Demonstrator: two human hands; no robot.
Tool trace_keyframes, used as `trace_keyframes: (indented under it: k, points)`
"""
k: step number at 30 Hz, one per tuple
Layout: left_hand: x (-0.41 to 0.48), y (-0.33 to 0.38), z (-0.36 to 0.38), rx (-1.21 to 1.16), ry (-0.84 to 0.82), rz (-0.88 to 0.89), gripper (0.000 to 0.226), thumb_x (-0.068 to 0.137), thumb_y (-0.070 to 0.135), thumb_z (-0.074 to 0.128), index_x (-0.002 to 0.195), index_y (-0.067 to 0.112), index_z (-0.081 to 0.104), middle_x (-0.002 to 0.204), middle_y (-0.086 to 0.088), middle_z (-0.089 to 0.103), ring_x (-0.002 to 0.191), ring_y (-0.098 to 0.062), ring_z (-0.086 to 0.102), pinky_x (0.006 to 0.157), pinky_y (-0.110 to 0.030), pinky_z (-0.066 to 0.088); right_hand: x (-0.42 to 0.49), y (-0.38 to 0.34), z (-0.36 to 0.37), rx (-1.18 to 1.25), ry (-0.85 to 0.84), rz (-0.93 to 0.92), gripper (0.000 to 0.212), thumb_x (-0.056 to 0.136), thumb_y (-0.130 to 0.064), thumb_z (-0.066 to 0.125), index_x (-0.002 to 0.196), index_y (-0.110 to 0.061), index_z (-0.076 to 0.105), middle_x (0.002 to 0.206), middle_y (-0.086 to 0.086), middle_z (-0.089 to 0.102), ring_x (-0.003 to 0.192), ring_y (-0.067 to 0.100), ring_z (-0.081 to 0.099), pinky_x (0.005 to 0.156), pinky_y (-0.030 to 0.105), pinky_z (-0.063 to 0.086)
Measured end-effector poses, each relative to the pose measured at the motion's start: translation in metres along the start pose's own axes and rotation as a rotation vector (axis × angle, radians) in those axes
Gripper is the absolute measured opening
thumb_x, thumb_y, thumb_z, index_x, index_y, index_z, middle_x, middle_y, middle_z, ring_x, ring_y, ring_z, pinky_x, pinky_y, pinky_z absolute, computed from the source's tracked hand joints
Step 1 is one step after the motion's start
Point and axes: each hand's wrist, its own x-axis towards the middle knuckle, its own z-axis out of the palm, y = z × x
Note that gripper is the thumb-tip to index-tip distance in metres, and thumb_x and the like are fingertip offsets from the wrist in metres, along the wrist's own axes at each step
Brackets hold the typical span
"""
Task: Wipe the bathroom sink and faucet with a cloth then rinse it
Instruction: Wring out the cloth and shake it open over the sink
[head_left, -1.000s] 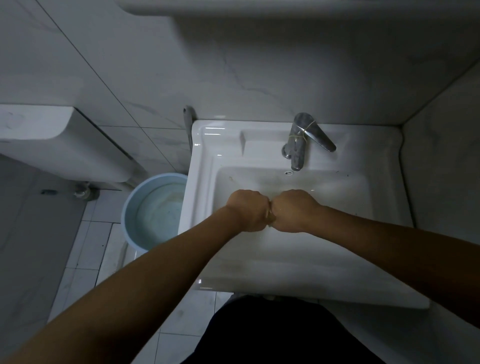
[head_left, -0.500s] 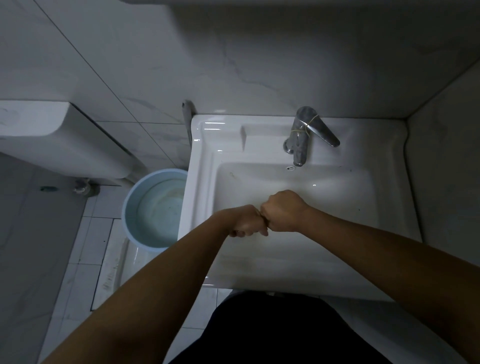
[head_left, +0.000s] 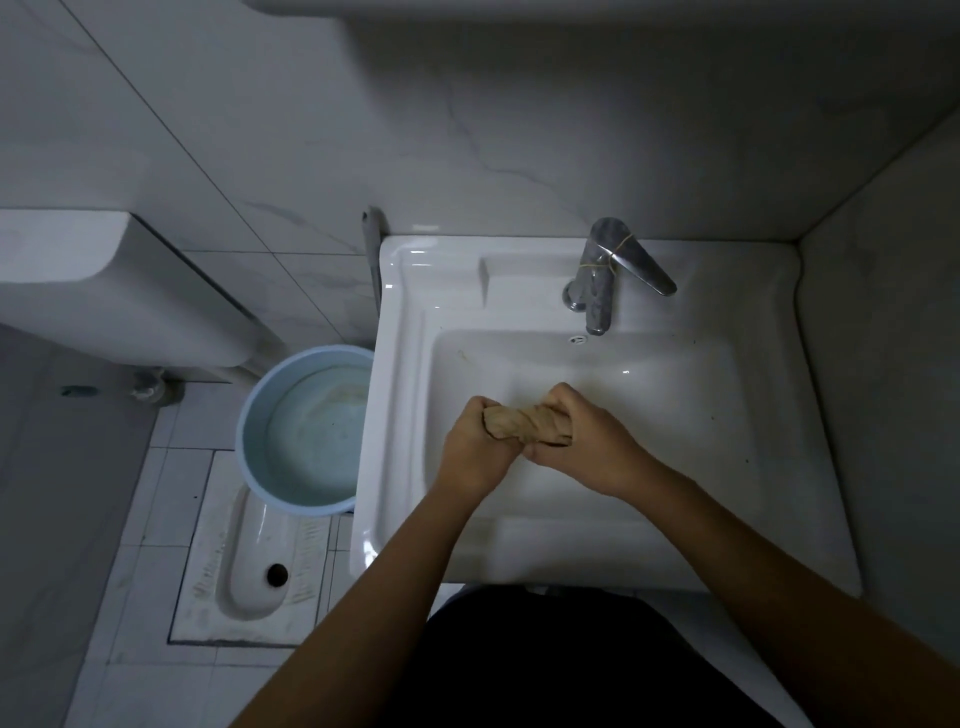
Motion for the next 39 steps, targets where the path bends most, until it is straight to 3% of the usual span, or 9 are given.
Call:
trace_keyframes:
  k: [6, 9, 15, 19, 24, 29, 32, 35, 39]
  points:
    - [-0.018, 0.001, -0.014, -0.226, -0.156, -0.105, 0.033, 0.084, 0.000, 0.071, 0.114, 0.005, 0.056, 0.091, -0.010, 0.066, 0.077, -0.017, 0.061, 0.058, -0.023, 0.051, -0.023, 0.000, -0.008, 0.239, 0.177, 0.013, 0.030, 0.079, -0.024, 0.079, 0.107, -0.021, 0.066, 0.101, -0.007, 0.072, 0.092, 0.006, 0.068, 0.082, 0.025, 0.055]
    - [-0.022, 0.008, -0.018, -0.405, -0.213, -0.124, 0.029, 0.086, 0.014, 0.075, 0.112, 0.010, 0.061, 0.096, -0.007, 0.072, 0.085, -0.016, 0.068, 0.073, -0.034, 0.060, -0.026, -0.009, -0.015, 0.206, 0.197, 0.035, 0.029, 0.080, -0.019, 0.078, 0.105, -0.018, 0.063, 0.096, -0.004, 0.070, 0.081, 0.005, 0.067, 0.070, 0.021, 0.053]
    - [-0.022, 0.022, -0.027, -0.420, 0.011, 0.003, 0.025, 0.087, 0.005, 0.074, 0.108, 0.003, 0.061, 0.095, -0.012, 0.071, 0.083, -0.016, 0.069, 0.071, -0.031, 0.060, -0.030, -0.035, -0.028, 0.340, 0.231, 0.094, 0.005, 0.091, -0.018, 0.066, 0.091, -0.013, 0.066, 0.063, 0.007, 0.068, 0.044, 0.006, 0.058, 0.044, 0.022, 0.045]
    - [-0.023, 0.021, -0.029, -0.298, 0.084, 0.137, 0.019, 0.084, -0.003, 0.072, 0.095, -0.002, 0.058, 0.087, -0.011, 0.061, 0.077, -0.018, 0.059, 0.071, -0.029, 0.054, -0.030, -0.042, -0.024, 0.299, 0.301, 0.075, 0.024, 0.095, -0.023, 0.060, 0.077, -0.013, 0.071, 0.045, -0.006, 0.054, 0.037, 0.003, 0.045, 0.041, 0.016, 0.034]
    - [-0.027, 0.027, -0.031, -0.080, -0.027, 0.279, 0.012, 0.086, 0.007, 0.071, 0.096, 0.012, 0.066, 0.107, 0.003, 0.069, 0.106, -0.011, 0.064, 0.088, -0.025, 0.048, -0.031, -0.062, -0.028, 0.431, 0.120, 0.041, 0.019, 0.096, -0.020, 0.057, 0.094, -0.010, 0.072, 0.064, 0.002, 0.062, 0.056, 0.014, 0.056, 0.052, 0.022, 0.044]
    - [-0.031, 0.039, -0.038, -0.036, -0.146, 0.363, 0.048, 0.084, 0.006, 0.071, 0.127, 0.023, 0.059, 0.106, 0.000, 0.064, 0.084, -0.009, 0.062, 0.061, -0.023, 0.054, -0.028, -0.071, -0.036, 0.405, 0.002, 0.000, 0.018, 0.088, -0.011, 0.060, 0.102, -0.007, 0.070, 0.096, 0.015, 0.074, 0.090, 0.027, 0.073, 0.079, 0.042, 0.060]
    - [-0.023, 0.033, -0.044, 0.184, -0.081, 0.477, 0.039, 0.080, 0.023, 0.079, 0.116, 0.027, 0.065, 0.100, 0.001, 0.063, 0.087, -0.009, 0.059, 0.072, -0.024, 0.051, -0.030, -0.072, -0.041, 0.272, 0.017, -0.047, 0.026, 0.076, -0.022, 0.069, 0.094, -0.003, 0.069, 0.094, 0.034, 0.064, 0.078, 0.034, 0.065, 0.072, 0.054, 0.054]
    - [-0.016, 0.036, -0.046, 0.143, -0.055, 0.444, 0.023, 0.079, 0.028, 0.082, 0.092, 0.020, 0.065, 0.094, 0.002, 0.065, 0.091, -0.009, 0.059, 0.076, -0.016, 0.047, -0.029, -0.072, -0.046, 0.271, 0.037, -0.080, 0.015, 0.079, -0.011, 0.071, 0.094, -0.007, 0.071, 0.090, 0.025, 0.068, 0.075, 0.020, 0.064, 0.070, 0.035, 0.052]
    - [-0.015, 0.056, -0.047, -0.132, -0.122, 0.357, 0.018, 0.087, 0.012, 0.076, 0.099, 0.005, 0.064, 0.086, -0.001, 0.069, 0.083, -0.010, 0.065, 0.079, -0.023, 0.055, -0.030, -0.077, -0.055, 0.311, 0.056, -0.097, 0.028, 0.088, -0.002, 0.064, 0.101, -0.026, 0.070, 0.092, 0.003, 0.074, 0.081, 0.008, 0.070, 0.064, 0.015, 0.052]
